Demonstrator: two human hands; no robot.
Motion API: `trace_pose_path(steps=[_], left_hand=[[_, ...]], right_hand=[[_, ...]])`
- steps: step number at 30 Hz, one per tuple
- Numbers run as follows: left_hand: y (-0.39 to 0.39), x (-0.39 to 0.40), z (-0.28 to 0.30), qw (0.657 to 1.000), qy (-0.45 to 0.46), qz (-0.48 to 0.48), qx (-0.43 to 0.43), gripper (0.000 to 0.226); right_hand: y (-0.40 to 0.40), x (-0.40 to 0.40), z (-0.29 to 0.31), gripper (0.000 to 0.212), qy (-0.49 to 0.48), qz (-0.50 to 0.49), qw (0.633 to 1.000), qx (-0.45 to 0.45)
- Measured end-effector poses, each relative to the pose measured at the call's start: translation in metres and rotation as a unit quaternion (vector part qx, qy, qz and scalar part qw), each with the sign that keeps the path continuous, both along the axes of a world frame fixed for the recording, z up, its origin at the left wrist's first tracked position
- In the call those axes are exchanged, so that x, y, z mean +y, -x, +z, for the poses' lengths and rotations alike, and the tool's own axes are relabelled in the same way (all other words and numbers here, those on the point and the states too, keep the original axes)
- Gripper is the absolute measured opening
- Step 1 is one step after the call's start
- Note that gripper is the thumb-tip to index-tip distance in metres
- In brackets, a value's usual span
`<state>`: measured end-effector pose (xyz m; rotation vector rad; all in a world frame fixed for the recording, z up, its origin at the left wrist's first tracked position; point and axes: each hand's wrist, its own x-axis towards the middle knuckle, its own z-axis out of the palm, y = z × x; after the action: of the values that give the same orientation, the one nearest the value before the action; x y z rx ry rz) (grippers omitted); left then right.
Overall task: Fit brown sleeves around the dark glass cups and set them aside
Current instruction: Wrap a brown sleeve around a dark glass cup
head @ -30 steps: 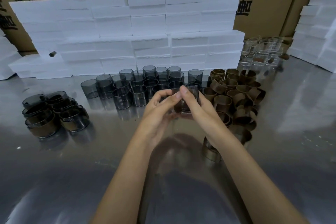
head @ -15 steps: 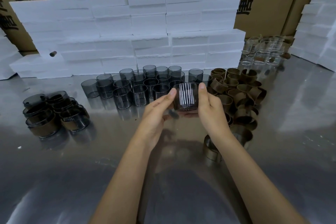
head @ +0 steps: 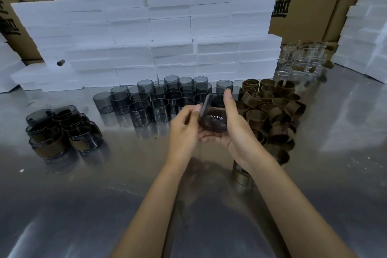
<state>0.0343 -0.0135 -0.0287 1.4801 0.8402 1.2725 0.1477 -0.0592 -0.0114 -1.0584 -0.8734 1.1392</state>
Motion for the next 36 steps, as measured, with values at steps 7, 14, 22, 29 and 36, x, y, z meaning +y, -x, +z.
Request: trace_pose_path(steps=[7, 14, 22, 29, 36], left_hand=[[0.001, -0.009, 0.007, 0.997, 0.003, -0.080, 0.019, 0.059], [0.008, -0.001, 0.006, 0.993, 0.064, -0.086, -0.040, 0.050], [0.007, -0.003, 0.007, 0.990, 0.076, -0.115, -0.023, 0.049], [0.009, -0.002, 0.009, 0.987, 0.063, -0.148, 0.016, 0.032], [0.012, 0.001, 0.010, 0.987, 0.073, -0.140, -0.025, 0.054]], right_hand=[[-0.009, 0.003, -0.018, 0.079, -0.036, -0.135, 0.957, -0.256], [-0.013, 0.006, -0.020, 0.055, -0.069, -0.186, 0.938, -0.284], [-0.009, 0.010, -0.011, 0.104, 0.014, -0.082, 0.989, -0.124], [0.000, 0.003, -0.013, 0.078, -0.053, -0.083, 0.978, -0.183], [-0.002, 0.004, -0.012, 0.063, -0.059, -0.146, 0.971, -0.180]])
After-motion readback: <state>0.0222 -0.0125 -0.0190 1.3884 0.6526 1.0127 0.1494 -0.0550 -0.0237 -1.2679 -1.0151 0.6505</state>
